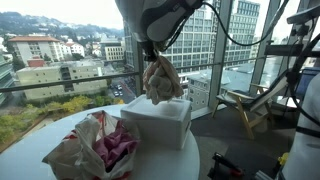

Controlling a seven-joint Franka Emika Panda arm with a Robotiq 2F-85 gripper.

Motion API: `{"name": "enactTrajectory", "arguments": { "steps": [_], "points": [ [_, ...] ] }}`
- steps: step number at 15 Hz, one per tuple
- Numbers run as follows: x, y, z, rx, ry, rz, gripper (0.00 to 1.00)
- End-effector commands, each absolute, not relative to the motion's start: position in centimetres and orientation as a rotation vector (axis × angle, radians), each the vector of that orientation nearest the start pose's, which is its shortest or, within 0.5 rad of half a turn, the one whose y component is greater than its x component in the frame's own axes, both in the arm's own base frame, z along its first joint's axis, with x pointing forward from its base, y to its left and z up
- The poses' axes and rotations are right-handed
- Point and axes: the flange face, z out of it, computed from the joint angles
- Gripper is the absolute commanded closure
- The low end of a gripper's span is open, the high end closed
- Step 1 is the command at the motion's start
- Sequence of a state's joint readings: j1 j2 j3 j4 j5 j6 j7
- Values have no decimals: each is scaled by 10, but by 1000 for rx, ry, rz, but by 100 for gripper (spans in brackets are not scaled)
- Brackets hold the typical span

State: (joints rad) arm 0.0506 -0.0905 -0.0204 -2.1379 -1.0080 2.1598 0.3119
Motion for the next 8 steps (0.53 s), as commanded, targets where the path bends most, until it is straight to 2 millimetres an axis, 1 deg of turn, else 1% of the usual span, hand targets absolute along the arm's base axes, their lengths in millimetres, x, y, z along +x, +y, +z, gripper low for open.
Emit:
{"name": "enactTrajectory", "arguments": {
  "steps": [1,5,8],
  "points": [
    [562,-40,454,2265,231,300,98],
    [584,-56,415,2355,170,328,98],
    [591,-59,389,2422,153,299,98]
  ]
}}
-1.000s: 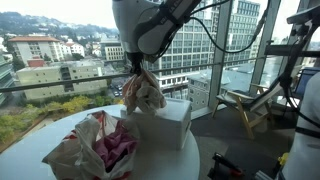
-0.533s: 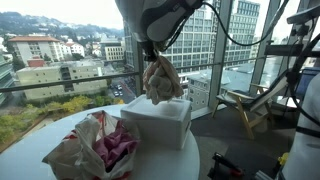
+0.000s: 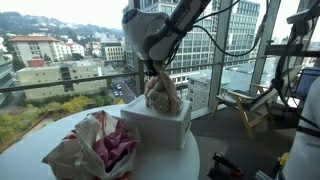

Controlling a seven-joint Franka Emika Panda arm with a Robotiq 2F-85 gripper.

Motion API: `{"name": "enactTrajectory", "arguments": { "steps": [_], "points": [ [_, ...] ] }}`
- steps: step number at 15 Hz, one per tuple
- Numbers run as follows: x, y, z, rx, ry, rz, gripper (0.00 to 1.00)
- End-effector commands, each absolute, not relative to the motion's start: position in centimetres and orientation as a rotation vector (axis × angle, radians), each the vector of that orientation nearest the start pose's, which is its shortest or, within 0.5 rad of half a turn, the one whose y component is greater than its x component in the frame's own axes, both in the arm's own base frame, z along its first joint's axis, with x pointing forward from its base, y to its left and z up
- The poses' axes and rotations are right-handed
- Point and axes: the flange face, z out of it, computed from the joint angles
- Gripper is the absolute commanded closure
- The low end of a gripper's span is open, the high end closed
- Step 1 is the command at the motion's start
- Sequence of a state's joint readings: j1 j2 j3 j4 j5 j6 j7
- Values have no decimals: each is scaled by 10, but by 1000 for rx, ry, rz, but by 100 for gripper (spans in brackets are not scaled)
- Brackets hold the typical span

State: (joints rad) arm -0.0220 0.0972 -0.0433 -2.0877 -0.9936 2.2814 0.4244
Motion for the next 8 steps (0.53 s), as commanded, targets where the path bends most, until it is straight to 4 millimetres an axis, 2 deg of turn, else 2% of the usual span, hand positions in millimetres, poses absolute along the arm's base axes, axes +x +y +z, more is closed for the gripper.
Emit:
{"name": "enactTrajectory", "arguments": {
  "steps": [1,3,6,8],
  "points": [
    [593,-58,384,2441,150,305,95],
    [595,-56,380,2464,145,310,64],
    [593,-55,391,2521,93,328,42],
    [586,-55,396,2608,12,268,29]
  ]
}}
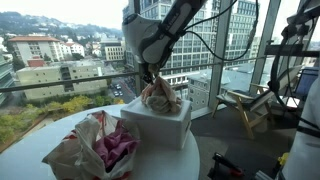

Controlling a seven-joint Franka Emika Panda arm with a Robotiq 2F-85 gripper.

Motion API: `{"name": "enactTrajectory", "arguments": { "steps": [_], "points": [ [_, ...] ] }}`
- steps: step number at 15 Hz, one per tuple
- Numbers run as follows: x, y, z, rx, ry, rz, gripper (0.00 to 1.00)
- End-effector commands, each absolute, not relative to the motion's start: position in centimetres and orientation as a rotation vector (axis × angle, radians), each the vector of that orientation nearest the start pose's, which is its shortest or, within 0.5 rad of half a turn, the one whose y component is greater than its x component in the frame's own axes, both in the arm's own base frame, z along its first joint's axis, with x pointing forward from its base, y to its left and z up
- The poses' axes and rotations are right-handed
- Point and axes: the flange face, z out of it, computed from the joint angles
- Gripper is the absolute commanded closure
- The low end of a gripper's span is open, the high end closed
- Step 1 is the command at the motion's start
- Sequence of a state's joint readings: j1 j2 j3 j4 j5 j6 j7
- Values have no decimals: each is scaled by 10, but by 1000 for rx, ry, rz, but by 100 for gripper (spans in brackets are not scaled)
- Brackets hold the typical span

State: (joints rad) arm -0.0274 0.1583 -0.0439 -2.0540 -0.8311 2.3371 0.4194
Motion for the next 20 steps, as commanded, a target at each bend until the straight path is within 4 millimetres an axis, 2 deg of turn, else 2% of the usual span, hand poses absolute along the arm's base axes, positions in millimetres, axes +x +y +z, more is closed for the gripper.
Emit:
{"name": "enactTrajectory", "arguments": {
  "steps": [1,3,4,5,7,13,20],
  "points": [
    [582,-55,395,2668,5,220,20],
    [580,-59,390,2772,-27,160,5],
    [579,-60,388,2818,-45,135,1],
    [580,-61,384,2855,-66,115,0],
    [580,-69,376,2823,-123,108,0],
    [571,-88,376,2735,-188,179,0],
    [555,-120,372,2726,-311,146,0]
  ]
}}
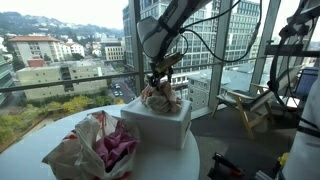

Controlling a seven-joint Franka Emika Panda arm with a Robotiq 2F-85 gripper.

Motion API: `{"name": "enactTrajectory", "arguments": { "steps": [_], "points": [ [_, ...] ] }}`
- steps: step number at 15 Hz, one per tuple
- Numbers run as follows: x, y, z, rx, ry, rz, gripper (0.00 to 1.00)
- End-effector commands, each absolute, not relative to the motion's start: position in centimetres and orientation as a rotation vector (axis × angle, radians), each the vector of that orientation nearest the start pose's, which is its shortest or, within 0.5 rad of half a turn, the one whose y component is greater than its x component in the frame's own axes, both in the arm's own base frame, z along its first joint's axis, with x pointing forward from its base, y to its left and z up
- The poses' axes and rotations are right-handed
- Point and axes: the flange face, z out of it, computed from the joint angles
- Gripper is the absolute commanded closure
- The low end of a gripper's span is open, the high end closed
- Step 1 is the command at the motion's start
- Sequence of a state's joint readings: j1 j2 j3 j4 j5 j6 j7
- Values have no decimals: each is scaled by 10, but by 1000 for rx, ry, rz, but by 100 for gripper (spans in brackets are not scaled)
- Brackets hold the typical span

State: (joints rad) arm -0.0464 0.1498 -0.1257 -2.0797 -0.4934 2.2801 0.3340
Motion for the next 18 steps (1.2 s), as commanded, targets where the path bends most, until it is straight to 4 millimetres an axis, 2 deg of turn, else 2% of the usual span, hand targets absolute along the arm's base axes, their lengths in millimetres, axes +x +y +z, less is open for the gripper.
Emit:
{"name": "enactTrajectory", "arguments": {
  "steps": [1,5,12,16,18],
  "points": [
    [553,-125,371,-3506,424,-189,0],
    [556,-137,363,-3507,484,-202,0],
    [577,-147,357,-3505,572,-454,0],
    [582,-159,340,-3542,611,-486,0],
    [587,-160,329,-3528,596,-482,0]
  ]
}}
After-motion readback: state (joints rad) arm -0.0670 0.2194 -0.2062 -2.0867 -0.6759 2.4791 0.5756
